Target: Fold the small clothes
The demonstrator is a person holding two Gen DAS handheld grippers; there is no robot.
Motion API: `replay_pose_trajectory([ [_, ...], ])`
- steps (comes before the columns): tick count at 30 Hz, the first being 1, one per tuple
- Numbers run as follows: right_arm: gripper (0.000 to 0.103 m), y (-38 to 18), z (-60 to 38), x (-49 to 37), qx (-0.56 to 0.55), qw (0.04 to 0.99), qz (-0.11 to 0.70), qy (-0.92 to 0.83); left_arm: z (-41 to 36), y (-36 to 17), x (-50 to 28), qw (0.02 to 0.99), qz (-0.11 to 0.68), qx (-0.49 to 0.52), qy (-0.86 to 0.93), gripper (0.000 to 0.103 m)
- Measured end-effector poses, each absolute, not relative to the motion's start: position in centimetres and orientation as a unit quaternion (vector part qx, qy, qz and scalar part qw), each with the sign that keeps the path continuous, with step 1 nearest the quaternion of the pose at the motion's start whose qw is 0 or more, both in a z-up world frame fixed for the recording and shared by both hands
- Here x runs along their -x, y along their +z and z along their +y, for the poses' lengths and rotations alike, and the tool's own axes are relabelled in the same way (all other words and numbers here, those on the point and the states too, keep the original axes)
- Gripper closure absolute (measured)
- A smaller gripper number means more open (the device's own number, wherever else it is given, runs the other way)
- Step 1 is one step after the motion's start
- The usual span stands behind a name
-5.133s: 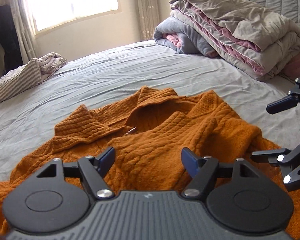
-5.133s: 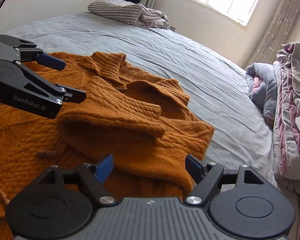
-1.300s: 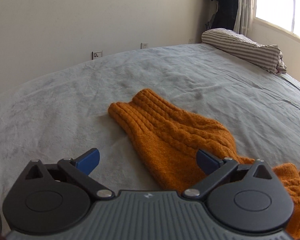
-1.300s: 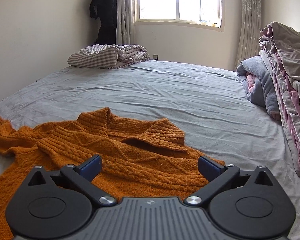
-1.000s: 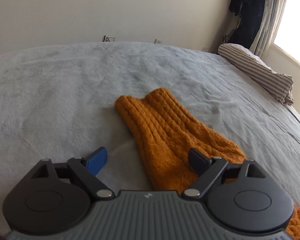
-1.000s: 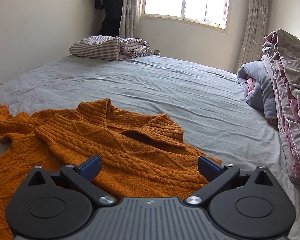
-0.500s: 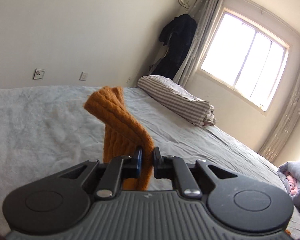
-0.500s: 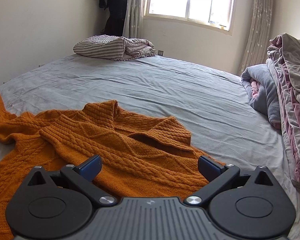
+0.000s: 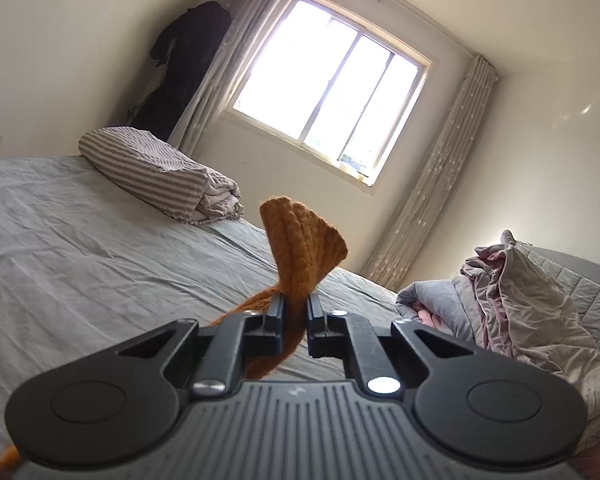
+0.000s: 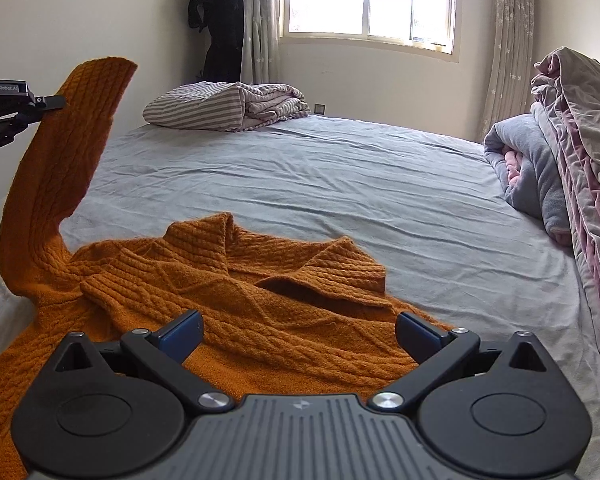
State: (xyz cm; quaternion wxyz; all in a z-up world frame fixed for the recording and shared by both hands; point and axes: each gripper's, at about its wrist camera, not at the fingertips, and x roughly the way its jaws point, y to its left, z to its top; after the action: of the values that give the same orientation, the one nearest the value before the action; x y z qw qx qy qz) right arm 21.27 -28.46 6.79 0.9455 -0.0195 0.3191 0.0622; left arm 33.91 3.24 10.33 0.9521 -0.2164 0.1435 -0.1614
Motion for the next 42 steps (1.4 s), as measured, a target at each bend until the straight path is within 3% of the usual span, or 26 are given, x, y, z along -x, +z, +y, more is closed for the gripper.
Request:
replay_pose_trajectory([
  [7, 0.001, 5.6, -31.4, -22.3, -0.019, 0.94, 0.338, 0.051, -6.8, 5.8, -33.8, 0.924, 0.218, 0.19, -0.251, 0.095],
  [17, 0.001, 2.5, -36.4, -22.1, -0.127, 0.924, 0.36, 0.023, -12.1, -2.8, -31.2, 0.871, 0.346, 0.119, -0.328, 0.093],
  [19, 0.003, 1.8, -37.1, -22.3, -0.162, 0.916, 0.365, 0.028, -13.2, -4.0, -31.0, 0.846, 0.391, 0.069, -0.355, 0.087],
  [22, 0.004, 0.8, -37.9, -22.6, -0.222, 0.901, 0.37, 0.041, -12.3, -3.4, -29.5, 0.84, 0.384, 0.024, -0.382, 0.068],
  [24, 0.007, 0.3, -38.0, -22.9, -0.247, 0.893, 0.373, 0.049, -11.1, -2.0, -28.4, 0.845, 0.368, -0.002, -0.389, 0.032],
  [26, 0.012, -0.1, -38.1, -23.2, -0.265, 0.886, 0.377, 0.055, -9.7, -0.7, -27.1, 0.854, 0.342, -0.028, -0.391, 0.017],
  [33, 0.026, -1.8, -37.1, -25.2, -0.279, 0.876, 0.391, 0.049, -2.3, 2.3, -27.4, 0.896, 0.304, -0.077, -0.315, 0.014],
  [36, 0.048, -2.1, -36.3, -26.0, -0.261, 0.882, 0.392, 0.04, 1.8, 2.0, -29.6, 0.919, 0.311, -0.061, -0.233, 0.014],
  [37, 0.07, -2.1, -35.9, -26.1, -0.25, 0.884, 0.394, 0.039, 3.0, 1.8, -30.2, 0.925, 0.311, -0.054, -0.21, 0.014],
  [38, 0.081, -1.9, -35.4, -26.1, -0.232, 0.889, 0.393, 0.031, 4.4, 1.6, -30.8, 0.931, 0.311, -0.045, -0.184, 0.014],
  [42, 0.094, 0.4, -34.4, -25.0, -0.17, 0.918, 0.357, 0.042, 9.2, 0.5, -32.6, 0.944, 0.311, 0.003, -0.113, 0.015],
])
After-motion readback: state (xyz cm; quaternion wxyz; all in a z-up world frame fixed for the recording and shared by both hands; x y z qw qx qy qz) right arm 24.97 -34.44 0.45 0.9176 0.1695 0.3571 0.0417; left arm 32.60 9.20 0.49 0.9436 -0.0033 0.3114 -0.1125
